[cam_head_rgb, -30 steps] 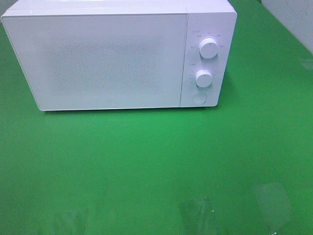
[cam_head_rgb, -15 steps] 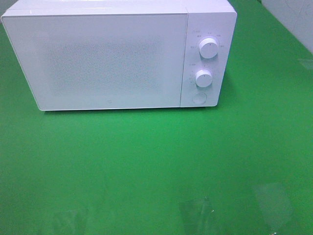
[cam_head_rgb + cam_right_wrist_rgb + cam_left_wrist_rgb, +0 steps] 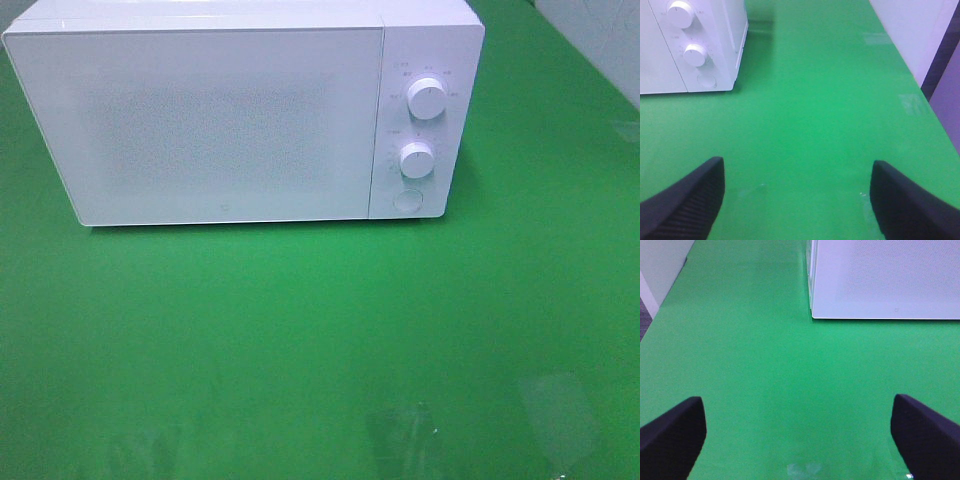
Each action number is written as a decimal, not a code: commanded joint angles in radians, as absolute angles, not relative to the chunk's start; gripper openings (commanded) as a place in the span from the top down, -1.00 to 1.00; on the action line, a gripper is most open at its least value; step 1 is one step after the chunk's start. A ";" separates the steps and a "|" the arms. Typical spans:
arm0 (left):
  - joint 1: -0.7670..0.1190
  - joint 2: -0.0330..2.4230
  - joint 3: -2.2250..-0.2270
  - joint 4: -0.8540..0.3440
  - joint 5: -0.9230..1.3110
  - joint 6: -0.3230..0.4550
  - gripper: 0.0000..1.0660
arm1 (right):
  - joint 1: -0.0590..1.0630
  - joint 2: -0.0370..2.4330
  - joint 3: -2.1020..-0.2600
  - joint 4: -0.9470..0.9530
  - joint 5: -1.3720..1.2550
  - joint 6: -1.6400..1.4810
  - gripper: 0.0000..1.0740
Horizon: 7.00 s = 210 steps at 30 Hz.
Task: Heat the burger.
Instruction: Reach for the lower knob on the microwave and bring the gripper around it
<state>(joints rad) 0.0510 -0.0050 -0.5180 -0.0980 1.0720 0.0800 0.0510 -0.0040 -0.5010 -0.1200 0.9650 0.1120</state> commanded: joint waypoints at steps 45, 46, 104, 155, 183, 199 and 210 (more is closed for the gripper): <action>0.054 -0.022 -0.517 -0.079 1.068 0.078 -0.77 | 0.047 0.705 -0.497 -0.170 0.030 0.171 -0.42; 0.054 -0.022 -0.517 -0.079 1.068 0.078 -0.77 | 0.047 0.716 -0.470 -0.170 -0.034 0.198 -0.42; 0.054 -0.022 -0.517 -0.079 1.068 0.078 -0.77 | 0.770 1.582 -0.294 0.865 -1.297 -0.374 -0.42; 0.054 -0.021 -0.517 -0.079 1.068 0.079 -0.77 | 0.722 2.071 -0.804 0.823 -1.209 -0.373 -0.41; 0.054 -0.021 -0.517 -0.079 1.068 0.079 -0.77 | 0.668 2.106 -0.859 0.791 -1.152 -0.402 -0.32; 0.054 -0.021 -0.517 -0.079 1.068 0.079 -0.77 | 0.670 2.082 -0.858 0.800 -1.170 -0.422 -0.07; 0.054 -0.021 -0.517 -0.079 1.068 0.079 -0.77 | 0.670 2.082 -0.858 0.780 -1.166 -0.378 1.00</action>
<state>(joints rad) 0.0510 -0.0050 -0.5180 -0.0760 1.0720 0.0800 0.6770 2.0960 -0.8450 0.8170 -1.1410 -0.3930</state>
